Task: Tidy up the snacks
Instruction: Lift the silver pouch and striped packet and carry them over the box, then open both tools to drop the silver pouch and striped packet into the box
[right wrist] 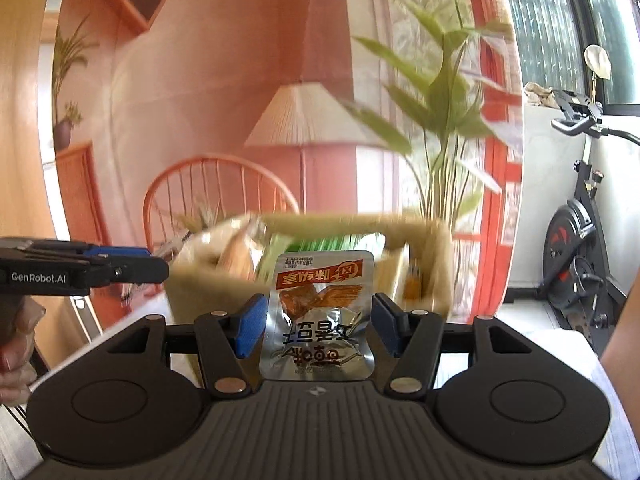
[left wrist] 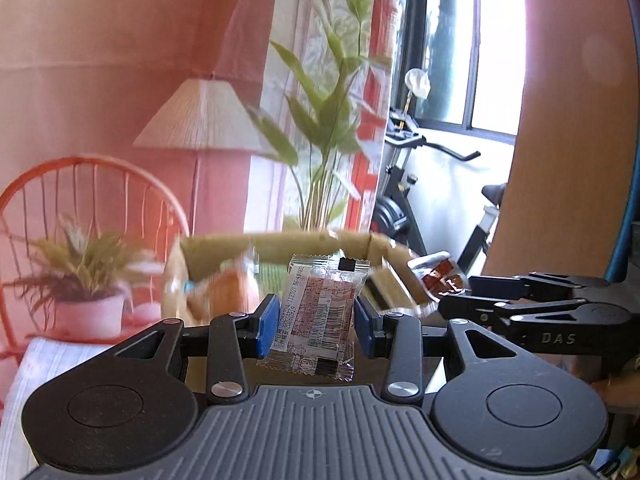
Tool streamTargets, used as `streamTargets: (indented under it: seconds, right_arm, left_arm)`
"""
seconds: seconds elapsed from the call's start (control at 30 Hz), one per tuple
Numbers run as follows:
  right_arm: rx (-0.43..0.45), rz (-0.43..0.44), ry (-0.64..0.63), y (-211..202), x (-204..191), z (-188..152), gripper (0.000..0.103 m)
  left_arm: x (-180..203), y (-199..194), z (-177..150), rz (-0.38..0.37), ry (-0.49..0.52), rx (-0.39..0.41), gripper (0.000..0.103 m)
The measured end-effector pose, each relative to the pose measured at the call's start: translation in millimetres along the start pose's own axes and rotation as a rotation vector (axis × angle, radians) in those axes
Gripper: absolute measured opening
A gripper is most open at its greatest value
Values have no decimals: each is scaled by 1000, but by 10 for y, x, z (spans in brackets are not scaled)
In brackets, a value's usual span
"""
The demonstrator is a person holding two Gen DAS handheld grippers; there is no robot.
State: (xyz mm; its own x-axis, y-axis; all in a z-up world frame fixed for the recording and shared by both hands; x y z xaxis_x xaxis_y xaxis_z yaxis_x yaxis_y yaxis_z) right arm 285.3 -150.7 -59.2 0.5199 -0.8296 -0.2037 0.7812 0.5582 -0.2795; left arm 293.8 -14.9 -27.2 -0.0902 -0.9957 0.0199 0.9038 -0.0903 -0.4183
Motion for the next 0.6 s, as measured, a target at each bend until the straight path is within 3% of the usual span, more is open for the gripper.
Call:
streamTargets:
  seconds: [0.27,0.6]
  right_arm:
    - [5,-9,9,492,320,335,60]
    - [-33,-12,17,936,581,324,60]
  left_arm:
    - [-1,509,250,0,-31,-29,43]
    - [74,1003,275,13,-27,-73,44]
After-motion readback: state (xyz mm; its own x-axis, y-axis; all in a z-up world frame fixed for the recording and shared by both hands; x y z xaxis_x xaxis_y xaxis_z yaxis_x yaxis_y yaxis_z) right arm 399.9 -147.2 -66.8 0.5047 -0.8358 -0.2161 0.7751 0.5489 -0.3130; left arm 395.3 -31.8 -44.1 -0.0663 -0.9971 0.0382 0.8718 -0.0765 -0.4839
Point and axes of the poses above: each gripper's, at about its wrist camera, not at the fingertips, and y roughly the way its jaws point, x to its right, z to its top, the point moved 4 cm from there along y, roughly the way its jaws point, and after that the axes turned 15 degrees about z, right-handed, at the moved point
